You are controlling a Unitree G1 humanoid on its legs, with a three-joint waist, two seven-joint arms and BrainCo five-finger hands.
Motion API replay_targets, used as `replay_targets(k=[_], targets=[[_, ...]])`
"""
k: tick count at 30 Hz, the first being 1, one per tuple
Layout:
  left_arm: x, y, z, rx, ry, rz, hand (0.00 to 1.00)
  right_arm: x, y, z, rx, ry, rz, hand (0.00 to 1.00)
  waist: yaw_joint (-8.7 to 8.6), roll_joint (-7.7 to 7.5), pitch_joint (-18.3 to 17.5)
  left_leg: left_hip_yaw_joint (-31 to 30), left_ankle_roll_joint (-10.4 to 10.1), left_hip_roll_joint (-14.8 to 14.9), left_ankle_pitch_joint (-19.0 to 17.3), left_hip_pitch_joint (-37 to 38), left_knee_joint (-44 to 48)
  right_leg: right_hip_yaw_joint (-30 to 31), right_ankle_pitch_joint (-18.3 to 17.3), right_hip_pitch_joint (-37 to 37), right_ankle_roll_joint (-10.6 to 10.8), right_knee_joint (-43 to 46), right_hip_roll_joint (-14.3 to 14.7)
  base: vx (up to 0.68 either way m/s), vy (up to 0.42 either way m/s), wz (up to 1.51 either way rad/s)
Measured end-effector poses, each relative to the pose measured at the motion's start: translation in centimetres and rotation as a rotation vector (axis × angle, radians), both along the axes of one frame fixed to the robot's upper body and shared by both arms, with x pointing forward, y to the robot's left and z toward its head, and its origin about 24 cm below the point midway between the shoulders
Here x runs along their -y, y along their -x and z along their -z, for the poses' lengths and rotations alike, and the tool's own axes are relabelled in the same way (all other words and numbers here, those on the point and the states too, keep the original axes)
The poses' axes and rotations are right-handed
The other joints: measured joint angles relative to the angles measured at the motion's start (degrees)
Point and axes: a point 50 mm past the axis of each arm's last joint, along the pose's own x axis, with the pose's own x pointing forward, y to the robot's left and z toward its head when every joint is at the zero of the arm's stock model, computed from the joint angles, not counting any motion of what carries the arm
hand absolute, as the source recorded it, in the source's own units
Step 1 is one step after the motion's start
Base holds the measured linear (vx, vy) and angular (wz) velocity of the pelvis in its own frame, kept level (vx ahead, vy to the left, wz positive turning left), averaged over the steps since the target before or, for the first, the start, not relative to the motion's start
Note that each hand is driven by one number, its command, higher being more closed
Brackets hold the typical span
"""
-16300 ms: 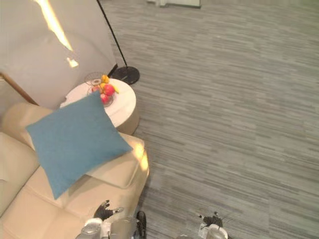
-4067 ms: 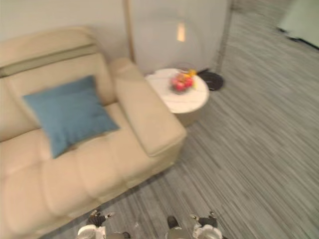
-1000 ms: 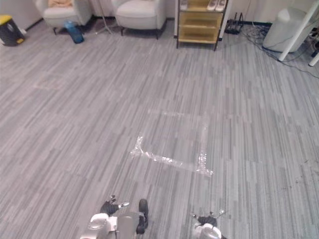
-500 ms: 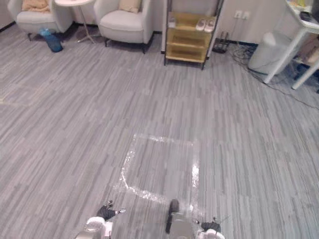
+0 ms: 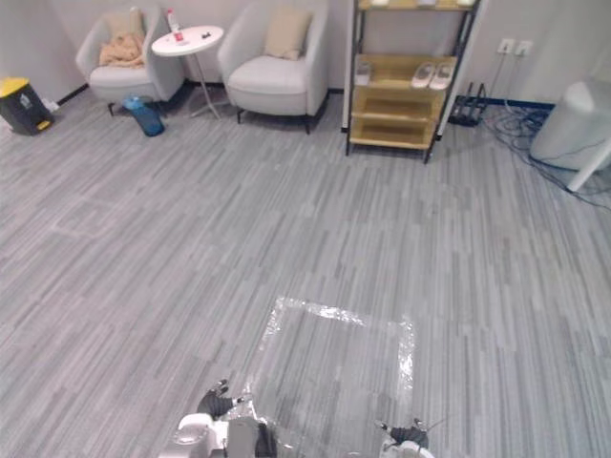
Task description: Pick up cushions and gather them together orderly.
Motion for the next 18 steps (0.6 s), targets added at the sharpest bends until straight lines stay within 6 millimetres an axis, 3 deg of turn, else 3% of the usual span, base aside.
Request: replay_targets(k=[3,4,6,8,10,12,14,15,16,18], targets=[[-0.4,0.0,0.1,-0.013,-0.011,0.002,0.0,0.6,0.1,-0.1,-0.008,0.018,-0.01,0.0,0.25,-0.17,0.1,2.1,1.1,-0.4,-5.1,2.0,2.5,2.9,-0.7,-0.9,1.3,6.7,-1.8,0.38,0.134,-0.28],[-0.6,0.4,0.3,-0.027,-0.013,0.0,0.0,0.5,0.0,-0.1,-0.004,0.016,-0.012,0.0,0.37,0.16,0.1,3.4,1.1,-0.4,-6.5,4.9,1.3,5.0,-1.1,-3.8,2.0,15.0,-2.4,0.35,0.15,-0.65],[-0.8,1.2,0.6,-0.057,-0.02,0.006,0.0,0.1,0.2,0.0,-0.009,0.003,-0.014,0.0,0.27,0.43,-0.1,4.8,1.6,-1.0,-7.4,9.3,-1.0,6.8,-0.7,-10.4,5.4,31.0,-4.3,0.31,0.091,-0.4],[-1.0,1.7,0.7,-0.077,-0.034,0.032,0.0,0.5,0.0,-0.1,0.004,0.008,-0.007,0.0,-0.66,0.4,-0.1,5.1,1.9,-1.6,-8.0,12.7,-2.7,3.9,-3.0,-14.4,4.0,39.3,-6.2,0.31,0.022,0.04],[-0.9,1.7,0.8,-0.081,-0.033,0.032,0.0,1.0,-0.2,-0.3,0.006,0.022,-0.008,0.0,-0.75,1.34,0.1,4.8,1.9,-0.9,-8.0,16.0,-4.8,-3.0,-5.3,-17.3,0.8,37.8,-6.3,0.34,-0.043,0.1],[-0.9,1.6,0.8,-0.079,-0.033,0.03,0.0,1.4,-0.7,-0.5,0.022,0.035,-0.015,0.0,-0.76,2.36,0.5,4.3,1.9,1.4,-8.0,18.1,-5.0,-5.5,-5.3,-19.8,-0.2,30.8,-3.5,0.34,-0.157,0.13],[-1.3,1.9,0.8,-0.086,-0.044,0.032,0.0,1.3,-0.5,-0.4,0.009,0.038,-0.043,0.0,-0.92,1.4,0.0,2.8,1.2,1.4,-8.2,19.5,-5.0,-4.4,1.7,-20.2,-1.4,17.6,-1.1,0.37,-0.239,0.36],[-1.6,2.0,0.8,-0.092,-0.053,0.031,0.0,1.2,0.1,-0.2,-0.01,0.034,-0.044,0.0,-1.15,0.31,0.0,1.4,-0.4,0.5,-8.9,19.9,-4.9,-2.5,6.0,-20.5,-3.5,14.7,-0.7,0.27,-0.197,0.27],[-0.8,2.1,1.0,-0.097,-0.034,0.031,0.0,1.9,0.4,-0.3,-0.019,0.049,-0.037,0.0,-0.89,1.92,-0.5,-0.4,-1.5,2.4,-9.6,20.4,-4.9,-3.0,6.1,-19.8,-3.7,15.5,0.6,0.27,-0.182,0.11],[0.3,2.4,1.2,-0.106,-0.003,0.025,0.0,2.8,0.3,-0.5,-0.017,0.072,-0.039,0.0,-0.52,3.57,-0.9,-1.4,-2.2,4.0,-9.2,20.7,-4.5,-3.3,5.5,-18.0,-4.2,12.4,2.6,0.29,-0.2,-0.16]])
